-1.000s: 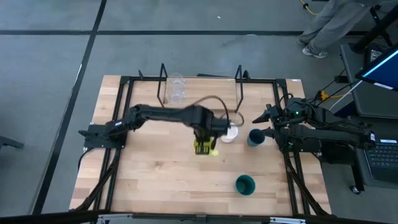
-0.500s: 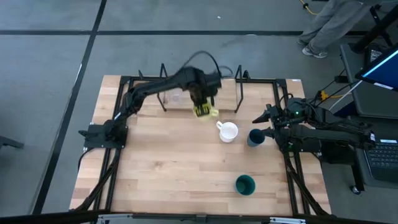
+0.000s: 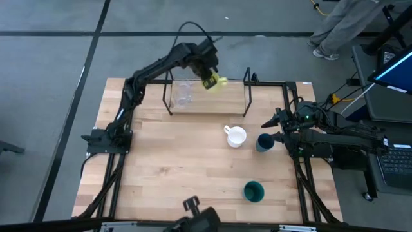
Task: Stack small to large cups/mugs on shelf
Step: Put the yellow mug on the shelf
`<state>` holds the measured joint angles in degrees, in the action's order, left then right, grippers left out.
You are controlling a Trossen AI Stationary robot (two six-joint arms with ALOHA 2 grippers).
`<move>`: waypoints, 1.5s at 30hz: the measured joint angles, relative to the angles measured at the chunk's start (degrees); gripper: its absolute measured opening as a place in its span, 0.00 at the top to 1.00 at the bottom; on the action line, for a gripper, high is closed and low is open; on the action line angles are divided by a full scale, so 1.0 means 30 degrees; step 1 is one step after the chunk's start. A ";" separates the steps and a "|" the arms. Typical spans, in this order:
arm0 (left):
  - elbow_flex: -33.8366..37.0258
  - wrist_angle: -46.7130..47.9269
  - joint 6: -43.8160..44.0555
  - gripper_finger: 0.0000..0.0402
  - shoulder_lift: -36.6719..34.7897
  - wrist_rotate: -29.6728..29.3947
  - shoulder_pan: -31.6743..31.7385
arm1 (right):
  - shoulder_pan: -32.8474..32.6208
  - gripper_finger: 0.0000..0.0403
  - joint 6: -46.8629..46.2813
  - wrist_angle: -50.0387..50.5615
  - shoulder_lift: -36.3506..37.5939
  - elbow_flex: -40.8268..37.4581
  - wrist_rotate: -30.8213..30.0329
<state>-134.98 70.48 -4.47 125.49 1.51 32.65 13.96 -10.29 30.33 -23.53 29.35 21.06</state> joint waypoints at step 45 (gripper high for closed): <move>0.0029 0.1906 0.0886 0.99 0.3395 -0.2973 -0.0358 | 0.0000 0.30 0.0047 0.0015 0.0004 0.0003 -0.0007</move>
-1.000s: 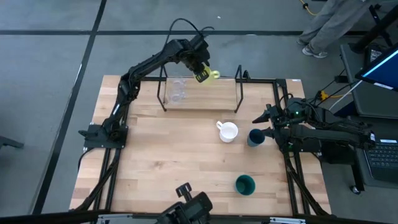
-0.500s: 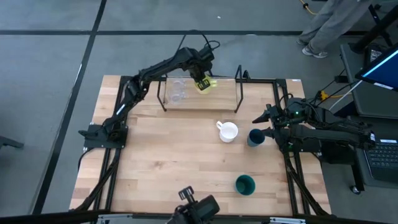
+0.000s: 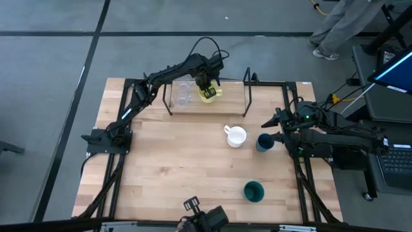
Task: Stack small to large cups/mugs on shelf
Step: Put the yellow mug on the shelf
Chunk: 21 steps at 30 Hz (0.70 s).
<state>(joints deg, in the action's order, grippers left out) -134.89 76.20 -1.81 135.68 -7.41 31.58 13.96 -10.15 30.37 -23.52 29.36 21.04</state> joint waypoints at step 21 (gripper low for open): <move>-0.0022 0.0374 -0.0085 0.99 0.0364 -0.0012 -0.0308 | 0.0000 0.30 0.0000 0.0007 0.0002 0.0000 0.0007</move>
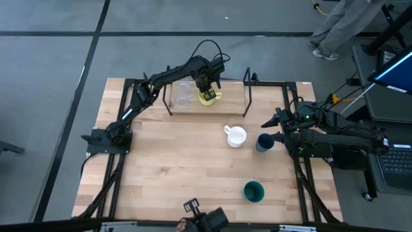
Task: Stack small to large cups/mugs on shelf
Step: Put the yellow mug on the shelf
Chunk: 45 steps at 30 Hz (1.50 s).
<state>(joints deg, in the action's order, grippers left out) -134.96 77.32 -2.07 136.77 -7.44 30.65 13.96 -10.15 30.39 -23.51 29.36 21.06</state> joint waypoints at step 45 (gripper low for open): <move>-0.0024 -0.0027 -0.0495 0.69 -0.2019 -0.0685 -0.0165 | 0.0007 0.30 0.0051 0.0073 -0.0004 -0.0001 0.0001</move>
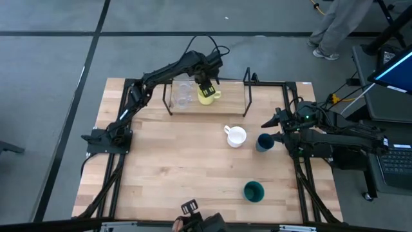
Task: Stack small to large cups/mugs on shelf
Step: Put the yellow mug on the shelf
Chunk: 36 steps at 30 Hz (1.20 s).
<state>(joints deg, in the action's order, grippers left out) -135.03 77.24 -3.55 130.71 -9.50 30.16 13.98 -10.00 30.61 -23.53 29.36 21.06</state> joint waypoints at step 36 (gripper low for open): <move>0.0017 0.0538 1.3860 0.69 -0.1966 0.3274 -0.5345 | 0.0000 0.30 -0.0454 0.0051 0.0004 -0.0001 0.0006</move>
<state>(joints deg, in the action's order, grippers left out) -134.98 78.85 38.03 124.81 0.33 14.12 13.98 -11.36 30.76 -23.51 29.36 21.08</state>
